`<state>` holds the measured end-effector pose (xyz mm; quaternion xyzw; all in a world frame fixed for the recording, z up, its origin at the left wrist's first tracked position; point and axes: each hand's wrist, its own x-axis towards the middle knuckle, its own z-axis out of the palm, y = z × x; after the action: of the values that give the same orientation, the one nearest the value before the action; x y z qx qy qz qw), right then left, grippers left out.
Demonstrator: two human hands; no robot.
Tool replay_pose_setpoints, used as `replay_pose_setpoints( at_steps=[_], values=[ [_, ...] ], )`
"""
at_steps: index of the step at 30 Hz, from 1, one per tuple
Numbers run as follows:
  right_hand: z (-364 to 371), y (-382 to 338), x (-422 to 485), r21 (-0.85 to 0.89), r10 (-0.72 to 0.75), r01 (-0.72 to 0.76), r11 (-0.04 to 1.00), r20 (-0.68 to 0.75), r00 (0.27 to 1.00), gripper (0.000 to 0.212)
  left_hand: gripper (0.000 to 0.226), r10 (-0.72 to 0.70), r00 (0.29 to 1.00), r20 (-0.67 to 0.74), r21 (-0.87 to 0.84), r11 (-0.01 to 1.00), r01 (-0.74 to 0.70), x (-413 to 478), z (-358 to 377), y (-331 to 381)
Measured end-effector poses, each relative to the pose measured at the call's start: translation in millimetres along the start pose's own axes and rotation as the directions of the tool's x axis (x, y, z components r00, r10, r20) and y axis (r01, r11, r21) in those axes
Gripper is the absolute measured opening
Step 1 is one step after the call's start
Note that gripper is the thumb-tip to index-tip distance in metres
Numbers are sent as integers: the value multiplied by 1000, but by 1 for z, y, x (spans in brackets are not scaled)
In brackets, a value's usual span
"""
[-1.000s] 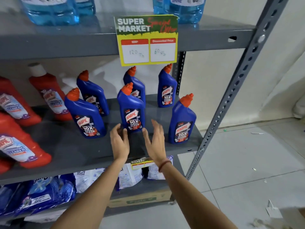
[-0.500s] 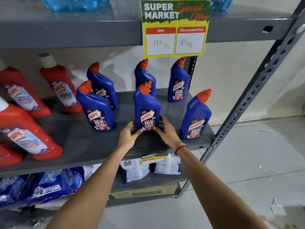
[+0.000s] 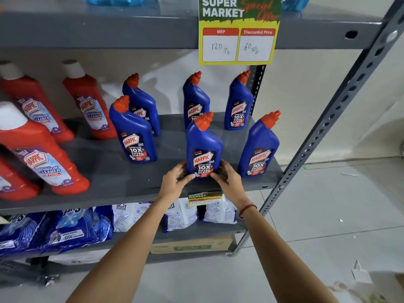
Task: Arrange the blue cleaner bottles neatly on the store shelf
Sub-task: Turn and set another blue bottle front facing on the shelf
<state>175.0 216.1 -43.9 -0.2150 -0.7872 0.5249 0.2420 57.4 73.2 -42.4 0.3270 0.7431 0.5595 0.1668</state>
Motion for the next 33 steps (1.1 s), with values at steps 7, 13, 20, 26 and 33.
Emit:
replay_pose_setpoints(
  at_steps=[7,13,20,26,33],
  values=[
    [-2,-2,-3,-12,25,-25,1000,28,999,43,50,6,999,34,-1,1000,-6,-1,-4,-2],
    [10,-8,-26,-43,36,-48,998,-254,967,37,51,14,1000,1,-44,999,-14,-6,-4,1],
    [73,-36,-59,-134,-144,99,986,-386,911,18,28,18,922,-387,-118,991,-69,-34,-31,-8],
    [133,-77,-24,-122,-261,248,961,-114,959,22,31,-10,776,-630,-77,996,-50,-4,-98,-13],
    [162,-86,53,-15,-6,7,1000,78,997,68,61,-22,956,-292,153,986,69,23,-132,-38]
  ],
)
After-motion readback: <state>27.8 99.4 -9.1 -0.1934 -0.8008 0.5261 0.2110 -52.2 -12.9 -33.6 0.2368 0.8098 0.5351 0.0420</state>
